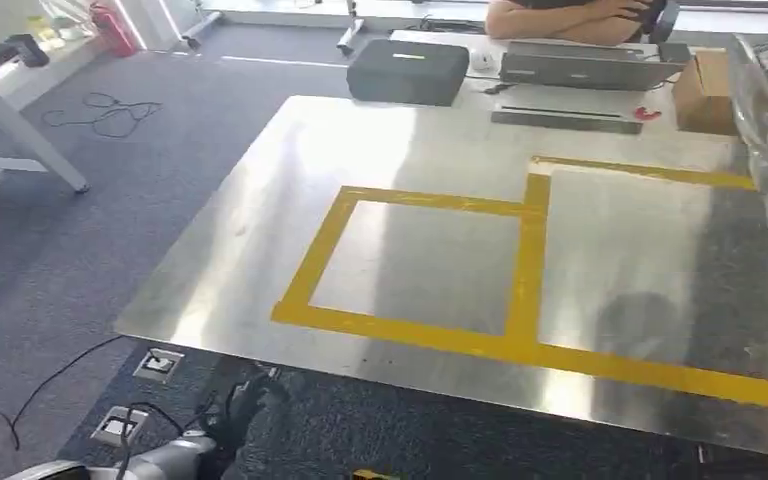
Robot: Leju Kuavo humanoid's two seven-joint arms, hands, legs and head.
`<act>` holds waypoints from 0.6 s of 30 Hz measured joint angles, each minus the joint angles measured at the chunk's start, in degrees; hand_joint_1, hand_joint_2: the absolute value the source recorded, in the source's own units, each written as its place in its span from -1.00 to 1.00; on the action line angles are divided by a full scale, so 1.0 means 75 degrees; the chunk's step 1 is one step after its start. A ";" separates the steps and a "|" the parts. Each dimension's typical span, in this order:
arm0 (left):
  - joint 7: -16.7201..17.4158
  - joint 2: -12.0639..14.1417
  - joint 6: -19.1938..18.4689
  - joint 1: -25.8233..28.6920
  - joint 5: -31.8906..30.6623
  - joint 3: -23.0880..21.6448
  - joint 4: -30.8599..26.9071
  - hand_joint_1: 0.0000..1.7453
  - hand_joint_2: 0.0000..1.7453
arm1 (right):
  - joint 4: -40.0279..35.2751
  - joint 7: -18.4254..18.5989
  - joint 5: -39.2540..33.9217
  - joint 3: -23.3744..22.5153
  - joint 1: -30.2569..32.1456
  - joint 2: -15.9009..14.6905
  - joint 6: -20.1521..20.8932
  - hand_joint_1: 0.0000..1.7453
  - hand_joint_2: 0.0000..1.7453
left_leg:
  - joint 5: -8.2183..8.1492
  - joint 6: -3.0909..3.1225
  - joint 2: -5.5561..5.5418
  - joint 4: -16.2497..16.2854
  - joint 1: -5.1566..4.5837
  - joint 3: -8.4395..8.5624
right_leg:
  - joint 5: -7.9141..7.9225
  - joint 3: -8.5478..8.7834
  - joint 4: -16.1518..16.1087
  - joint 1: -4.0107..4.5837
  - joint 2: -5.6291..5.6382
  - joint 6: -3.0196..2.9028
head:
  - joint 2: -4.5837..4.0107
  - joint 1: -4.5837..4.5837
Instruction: Take the parts from the cabinet and place them on the table.
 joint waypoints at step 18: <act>-0.0012 -0.0050 0.0015 -0.0007 -0.0073 0.0000 0.0000 -1.00 -1.00 | 0.1037 0.0964 0.3530 0.0055 -0.0417 -0.0387 -0.0108 1.00 1.00 | 0.0302 -0.0230 0.0030 -0.0132 0.0041 -0.0020 | 0.0010 -0.0058 -0.0017 0.0015 -0.0040 -0.0051 | 0.0000 -0.0053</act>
